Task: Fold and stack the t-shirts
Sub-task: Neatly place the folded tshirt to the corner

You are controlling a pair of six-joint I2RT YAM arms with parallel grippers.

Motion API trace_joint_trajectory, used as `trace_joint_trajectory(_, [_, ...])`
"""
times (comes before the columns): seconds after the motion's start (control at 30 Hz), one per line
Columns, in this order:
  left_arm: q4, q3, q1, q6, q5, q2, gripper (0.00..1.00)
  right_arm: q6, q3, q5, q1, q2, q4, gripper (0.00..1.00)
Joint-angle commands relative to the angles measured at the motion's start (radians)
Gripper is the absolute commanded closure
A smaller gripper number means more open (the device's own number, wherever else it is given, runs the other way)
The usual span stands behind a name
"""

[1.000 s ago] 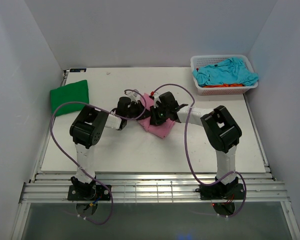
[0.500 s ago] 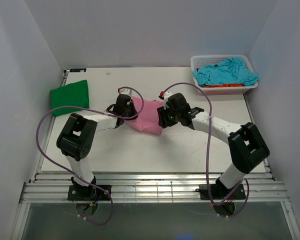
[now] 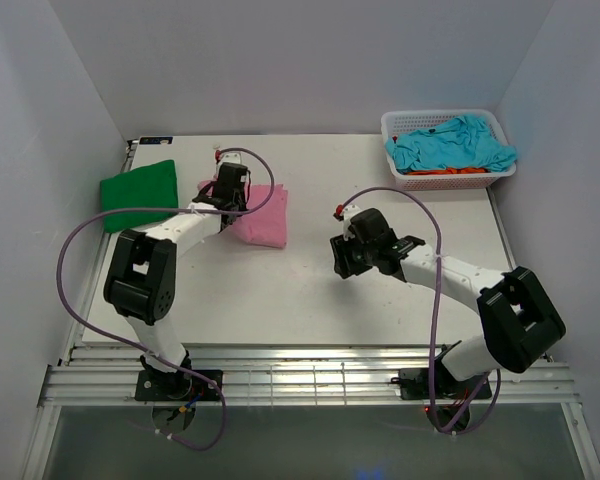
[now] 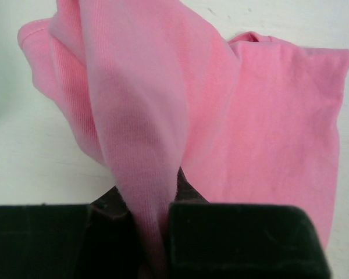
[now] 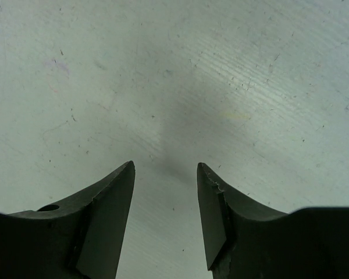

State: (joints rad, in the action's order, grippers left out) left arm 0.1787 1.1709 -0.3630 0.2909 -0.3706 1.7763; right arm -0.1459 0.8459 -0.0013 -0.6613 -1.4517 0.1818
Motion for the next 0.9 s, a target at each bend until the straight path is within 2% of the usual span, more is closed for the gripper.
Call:
trace_joint_trajectory(0.0, [0.021,0.078,0.044,-0.093,-0.1,-0.049,1.0,-0.001,-0.028,-0.061,0.003,0.045,-0.053,0.47])
trace_joint_trajectory(0.4, [0.093,0.318,0.163,-0.229,-0.099,0.049,1.0,0.011,-0.079,-0.117,0.003,0.065,-0.093,0.47])
trace_joint_trajectory(0.87, [0.166,0.476,0.289,-0.325,-0.027,0.107,1.0,0.012,-0.1,-0.143,0.003,0.068,-0.117,0.47])
